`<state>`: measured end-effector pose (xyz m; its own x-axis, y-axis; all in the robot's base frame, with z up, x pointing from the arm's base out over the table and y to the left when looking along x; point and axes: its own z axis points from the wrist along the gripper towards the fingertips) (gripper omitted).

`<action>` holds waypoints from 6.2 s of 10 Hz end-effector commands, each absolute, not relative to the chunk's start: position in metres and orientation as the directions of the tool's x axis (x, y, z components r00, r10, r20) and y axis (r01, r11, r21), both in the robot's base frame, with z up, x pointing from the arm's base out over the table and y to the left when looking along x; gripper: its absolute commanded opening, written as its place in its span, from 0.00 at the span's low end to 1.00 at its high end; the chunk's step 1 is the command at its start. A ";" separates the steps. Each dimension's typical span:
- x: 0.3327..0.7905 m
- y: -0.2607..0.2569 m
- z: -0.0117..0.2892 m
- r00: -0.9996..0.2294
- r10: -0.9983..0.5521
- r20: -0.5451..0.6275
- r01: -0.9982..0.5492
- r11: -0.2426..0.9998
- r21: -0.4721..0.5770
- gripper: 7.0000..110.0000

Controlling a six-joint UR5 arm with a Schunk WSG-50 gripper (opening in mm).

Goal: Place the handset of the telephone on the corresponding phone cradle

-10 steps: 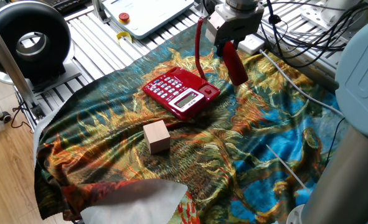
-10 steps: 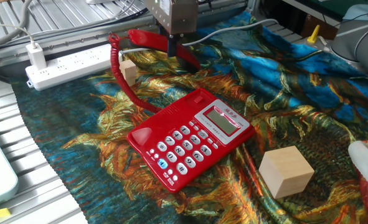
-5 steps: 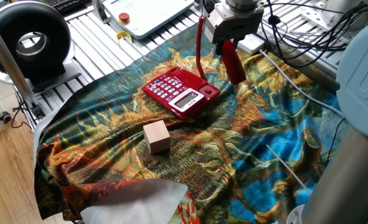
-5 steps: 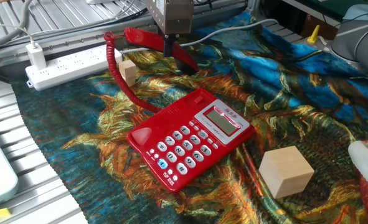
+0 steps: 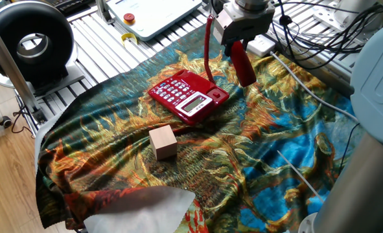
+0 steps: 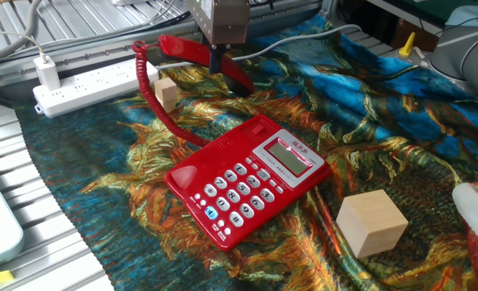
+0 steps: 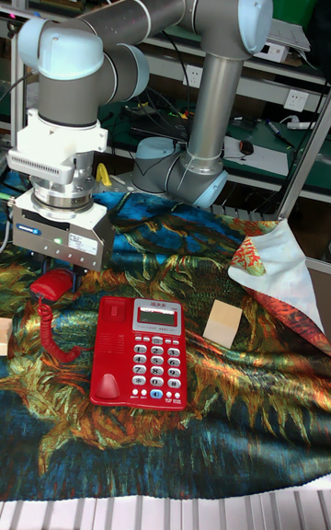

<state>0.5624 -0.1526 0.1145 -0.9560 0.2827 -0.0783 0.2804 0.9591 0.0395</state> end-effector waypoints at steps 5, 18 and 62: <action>0.561 -0.133 0.117 -0.970 0.236 -0.055 0.229 0.967 0.113 0.00; 0.571 -0.126 0.126 -0.976 0.209 -0.052 0.204 0.974 0.095 0.00; 0.611 -0.039 0.115 -0.995 0.102 -0.017 0.098 0.984 0.145 0.00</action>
<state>0.6128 -0.0426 0.1196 -0.9935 0.1130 -0.0140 0.1105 0.9868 0.1187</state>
